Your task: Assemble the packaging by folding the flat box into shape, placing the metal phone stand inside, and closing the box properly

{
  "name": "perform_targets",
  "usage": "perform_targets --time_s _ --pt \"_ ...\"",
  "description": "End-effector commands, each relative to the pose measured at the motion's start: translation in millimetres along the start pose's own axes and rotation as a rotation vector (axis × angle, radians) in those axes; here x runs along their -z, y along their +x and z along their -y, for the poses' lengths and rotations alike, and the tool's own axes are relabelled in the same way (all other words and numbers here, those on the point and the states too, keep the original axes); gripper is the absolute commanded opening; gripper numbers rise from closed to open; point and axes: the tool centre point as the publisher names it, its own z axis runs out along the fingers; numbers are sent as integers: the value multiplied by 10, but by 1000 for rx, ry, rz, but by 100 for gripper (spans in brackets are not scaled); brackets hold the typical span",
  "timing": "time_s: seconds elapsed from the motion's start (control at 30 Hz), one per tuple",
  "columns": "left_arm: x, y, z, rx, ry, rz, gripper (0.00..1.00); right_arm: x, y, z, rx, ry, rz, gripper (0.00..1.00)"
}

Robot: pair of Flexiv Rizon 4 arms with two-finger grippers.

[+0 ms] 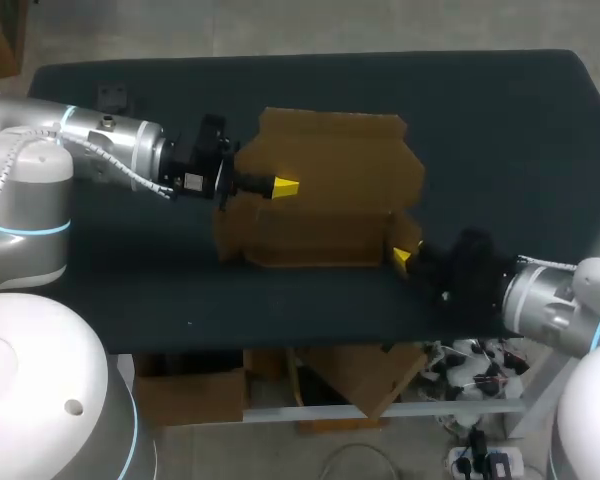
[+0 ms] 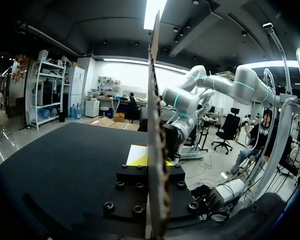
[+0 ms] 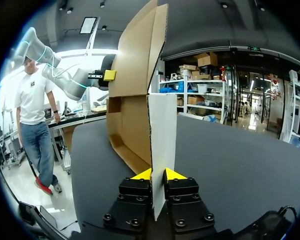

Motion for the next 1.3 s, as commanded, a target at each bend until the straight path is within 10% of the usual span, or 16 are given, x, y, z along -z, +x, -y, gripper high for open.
perform_targets --time_s 0.03,0.23,1.3 --pt "-11 -6 -26 0 0 -4 0 -70 133 25 2 7 38 19" --pt "-11 -6 -26 0 0 -4 0 -99 213 56 -9 14 45 35" --pt "-11 -6 -26 0 0 -4 0 -127 459 55 -38 -3 35 43"
